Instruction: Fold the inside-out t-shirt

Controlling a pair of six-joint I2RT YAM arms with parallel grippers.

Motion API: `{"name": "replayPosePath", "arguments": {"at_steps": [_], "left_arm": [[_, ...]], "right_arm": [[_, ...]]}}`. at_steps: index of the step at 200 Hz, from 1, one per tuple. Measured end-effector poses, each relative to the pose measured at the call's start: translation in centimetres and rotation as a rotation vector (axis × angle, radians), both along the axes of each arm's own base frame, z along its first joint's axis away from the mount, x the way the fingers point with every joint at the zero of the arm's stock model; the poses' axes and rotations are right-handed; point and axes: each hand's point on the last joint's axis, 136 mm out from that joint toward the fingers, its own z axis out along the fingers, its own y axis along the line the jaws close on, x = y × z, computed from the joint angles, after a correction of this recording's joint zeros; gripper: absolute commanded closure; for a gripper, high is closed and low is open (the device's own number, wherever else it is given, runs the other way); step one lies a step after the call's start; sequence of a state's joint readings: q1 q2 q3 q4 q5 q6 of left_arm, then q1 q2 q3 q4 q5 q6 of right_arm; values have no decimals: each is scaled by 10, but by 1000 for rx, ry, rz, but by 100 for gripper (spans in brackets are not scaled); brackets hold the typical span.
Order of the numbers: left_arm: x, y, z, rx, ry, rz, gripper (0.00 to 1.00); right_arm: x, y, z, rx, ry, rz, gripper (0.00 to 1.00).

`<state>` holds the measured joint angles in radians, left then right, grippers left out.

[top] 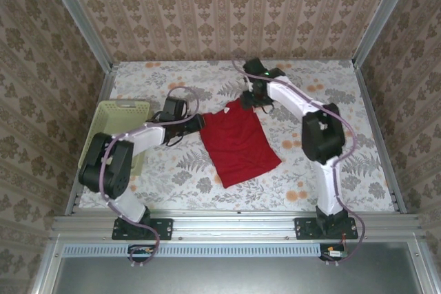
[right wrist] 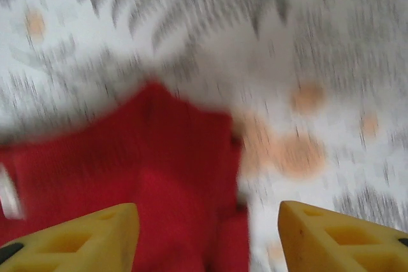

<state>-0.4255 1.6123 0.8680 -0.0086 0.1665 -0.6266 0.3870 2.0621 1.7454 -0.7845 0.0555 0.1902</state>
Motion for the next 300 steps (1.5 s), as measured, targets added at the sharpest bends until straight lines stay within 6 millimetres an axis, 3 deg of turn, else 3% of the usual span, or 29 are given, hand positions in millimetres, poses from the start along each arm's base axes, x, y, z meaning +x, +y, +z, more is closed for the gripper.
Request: {"name": "replayPosePath", "arguments": {"at_steps": [21,36,62,84,122,150,167,185,212,231,251,272,300], "left_arm": [[-28,-12,21,-4,-38,-33,41],[-55,-23,22,-13,-42,-68,40],[-101,-44,2,-1,14,-140,38],[-128,-54,-17,7,68,-169,38],[-139,-61,-40,13,129,-151,47],[-141,-64,-40,9,130,-147,55],[-143,-66,-40,9,132,-151,65],[-143,-66,-40,7,134,-148,74],[-144,-66,-43,14,140,-148,81],[-145,-64,-48,26,152,-147,81],[-146,-62,-50,38,159,-144,81],[-148,-62,-53,52,164,-149,78],[-148,-66,-50,54,151,-172,66]], "right_arm": [[-42,-21,9,83,7,-32,36],[-68,-27,6,141,12,-43,34],[-105,-27,-25,189,76,-39,32],[-126,-26,-50,220,140,-43,35],[-136,-14,-64,294,160,-54,54],[-147,-3,-72,315,179,-53,72],[-155,1,-75,315,187,-51,84],[-162,-2,-69,302,164,-63,90],[-167,-13,-43,299,81,-97,93],[-172,-21,-22,319,17,-126,92],[-183,-28,-11,344,-15,-166,84],[-198,-36,-20,344,9,-213,64],[-217,-47,-40,305,78,-266,53]]}}
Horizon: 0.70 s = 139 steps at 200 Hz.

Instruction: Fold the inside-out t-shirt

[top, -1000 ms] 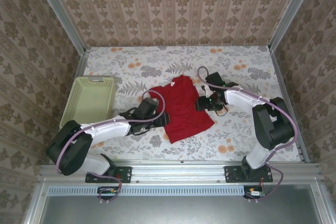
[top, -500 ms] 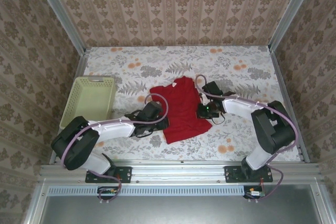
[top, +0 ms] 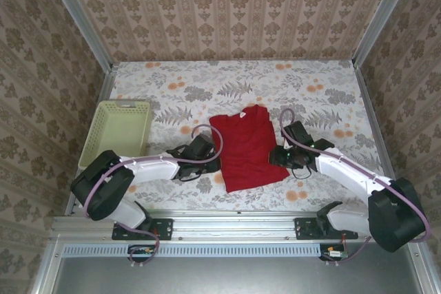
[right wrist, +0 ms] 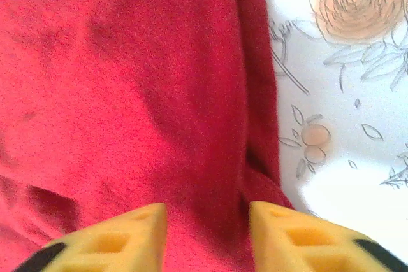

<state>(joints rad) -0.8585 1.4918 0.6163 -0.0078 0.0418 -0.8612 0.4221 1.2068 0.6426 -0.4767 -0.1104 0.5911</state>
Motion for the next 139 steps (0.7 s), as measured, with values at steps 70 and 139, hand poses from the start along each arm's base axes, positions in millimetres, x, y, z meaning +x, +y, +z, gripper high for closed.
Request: {"name": "replayPosePath", "arguments": {"at_steps": [70,139], "left_arm": [[60,-65,87,-107,-166,-128,57],[130,-141,40,-109,-114,-237,59]], "right_arm": [[-17,-6,-6,1,43,-46,62],[-32,-4,-13,-46,59,-76,94]]}}
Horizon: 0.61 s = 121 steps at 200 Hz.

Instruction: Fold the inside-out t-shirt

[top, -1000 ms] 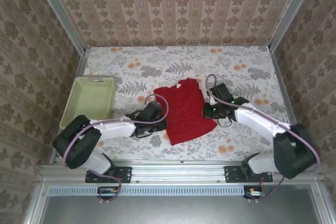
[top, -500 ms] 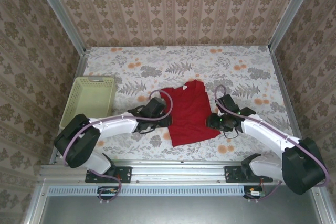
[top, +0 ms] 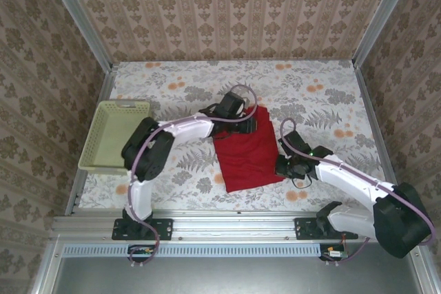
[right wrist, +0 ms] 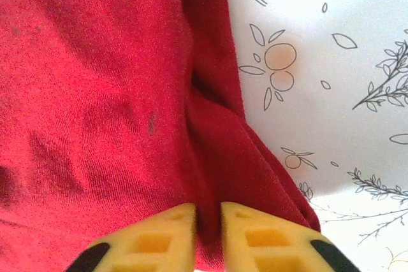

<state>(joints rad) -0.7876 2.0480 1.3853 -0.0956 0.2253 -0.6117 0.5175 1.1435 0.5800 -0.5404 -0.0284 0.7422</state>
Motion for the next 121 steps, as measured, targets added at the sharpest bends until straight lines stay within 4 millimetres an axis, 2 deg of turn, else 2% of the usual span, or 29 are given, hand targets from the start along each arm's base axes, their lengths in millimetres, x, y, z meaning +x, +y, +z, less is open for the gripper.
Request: {"name": "replayPosePath", "arguments": {"at_steps": [19,39,58,104,121], "left_arm": [[13,1,-25,22,40,10,59],[29,1,-17,3,29,23,59],[40,8,-23,16,34,42,58],[40,8,-24,19,29,25,58],[38,7,-23,23,28,10,52]], "right_arm": [[-3,-2,3,-9,-16,-22,100],[-6,-6,6,-10,-41,-52,100],[-9,-11,7,-9,-58,-85,100],[-11,-15,4,-2,-60,-129,100],[-12,-18,5,-18,-56,-136,100]]}}
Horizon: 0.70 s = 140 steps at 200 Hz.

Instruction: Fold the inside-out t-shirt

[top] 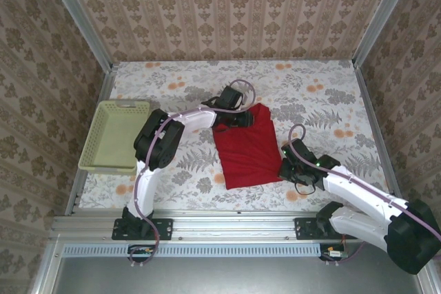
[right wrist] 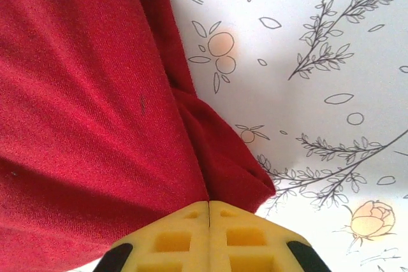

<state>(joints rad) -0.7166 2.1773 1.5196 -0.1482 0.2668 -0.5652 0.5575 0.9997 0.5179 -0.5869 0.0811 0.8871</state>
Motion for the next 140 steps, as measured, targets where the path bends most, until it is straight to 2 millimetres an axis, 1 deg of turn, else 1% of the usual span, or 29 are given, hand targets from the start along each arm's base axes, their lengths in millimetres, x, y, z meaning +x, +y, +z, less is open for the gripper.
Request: {"name": "replayPosePath", "arguments": {"at_steps": [3,7,11,20,24,31,43,51,65,74,81,89,95,102,112,126,140], "left_arm": [[0,0,0,1,1,-1,51],[-1,0,2,2,-1,-7,48],[-2,0,3,4,0,-9,46],[-5,2,8,14,0,-21,40],[-7,3,9,17,7,-19,38],[-10,6,16,24,9,-22,35],[-15,14,36,24,-2,-22,30],[-20,22,54,18,-18,-17,28],[-29,43,91,-8,-62,12,27],[-34,63,114,-38,-90,48,27],[-36,80,126,-55,-106,85,27],[-35,100,134,-68,-118,134,27],[-34,114,133,-70,-119,167,27],[-32,130,128,-65,-111,211,27],[-29,150,110,-46,-79,267,27],[-33,167,76,-6,-11,311,27],[-41,174,47,30,53,325,27]], "right_arm": [[0,-1,1,-4,3,-1,99],[0,-1,2,-8,4,-2,95],[0,-2,3,-11,5,-4,89],[1,-2,7,-17,4,-6,71],[2,-3,10,-20,2,-4,66],[3,-4,15,-30,-1,8,60],[9,-5,26,-42,-8,20,49],[19,-6,37,-42,-24,20,44],[40,-8,54,-33,-49,20,35],[57,-8,61,-30,-54,22,30],[70,-7,66,-32,-60,31,26],[85,-5,69,-35,-61,45,24],[96,-3,69,-39,-56,55,22],[112,1,68,-41,-56,72,20],[133,7,65,-43,-53,94,17],[160,13,54,-55,-43,120,16],[182,17,40,-66,-25,141,16]]}}
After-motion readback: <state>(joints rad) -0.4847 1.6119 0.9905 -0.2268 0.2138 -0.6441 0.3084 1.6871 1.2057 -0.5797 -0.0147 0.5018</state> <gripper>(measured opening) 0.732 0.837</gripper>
